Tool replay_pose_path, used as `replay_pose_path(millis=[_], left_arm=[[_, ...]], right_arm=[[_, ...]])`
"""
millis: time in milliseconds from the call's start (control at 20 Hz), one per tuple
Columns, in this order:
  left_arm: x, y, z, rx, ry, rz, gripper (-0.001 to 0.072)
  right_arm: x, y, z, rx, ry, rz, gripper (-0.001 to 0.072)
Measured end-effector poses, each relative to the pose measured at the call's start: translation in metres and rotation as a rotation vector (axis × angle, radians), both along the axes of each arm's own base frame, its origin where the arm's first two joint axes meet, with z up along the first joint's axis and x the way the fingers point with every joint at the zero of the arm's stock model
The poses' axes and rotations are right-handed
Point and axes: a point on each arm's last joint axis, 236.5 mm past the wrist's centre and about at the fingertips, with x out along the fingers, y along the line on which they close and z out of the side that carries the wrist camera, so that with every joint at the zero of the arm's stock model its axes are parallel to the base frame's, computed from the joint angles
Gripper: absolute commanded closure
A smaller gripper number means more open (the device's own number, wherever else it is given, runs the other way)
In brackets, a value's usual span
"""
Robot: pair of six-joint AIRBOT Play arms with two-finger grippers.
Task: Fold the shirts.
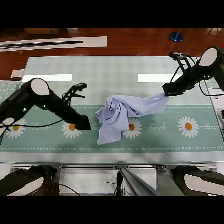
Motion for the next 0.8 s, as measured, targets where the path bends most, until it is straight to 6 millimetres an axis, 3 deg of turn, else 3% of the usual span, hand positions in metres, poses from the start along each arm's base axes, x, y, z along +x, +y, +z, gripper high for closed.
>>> replay_pose_path(millis=[200, 600, 650, 700, 750, 800], left_arm=[[-0.014, -0.015, -0.020, -0.067, -0.017, -0.018, -0.0013], [-0.002, -0.071, -0.047, -0.131, -0.198, -0.060, -0.0001], [-0.002, -0.074, -0.053, -0.124, -0.200, -0.062, 0.0241], [-0.003, -0.076, -0.059, -0.119, -0.193, -0.066, 0.0620], [-0.003, -0.079, -0.062, -0.118, -0.187, -0.070, 0.0682], [-0.002, -0.081, -0.063, -0.118, -0.185, -0.073, 0.0683]], right_arm=[[0.000, 0.000, 0.000, -0.002, 0.000, 0.000, 0.0691], [0.000, 0.000, 0.000, -0.001, 0.000, -0.001, 0.0691], [0.000, 0.000, 0.000, -0.001, 0.000, -0.001, 0.0691], [0.000, 0.000, 0.000, -0.001, 0.000, -0.001, 0.0691], [0.000, 0.000, 0.000, -0.001, 0.000, -0.001, 0.0691], [0.000, 0.000, 0.000, -0.001, 0.000, -0.001, 0.0691]])
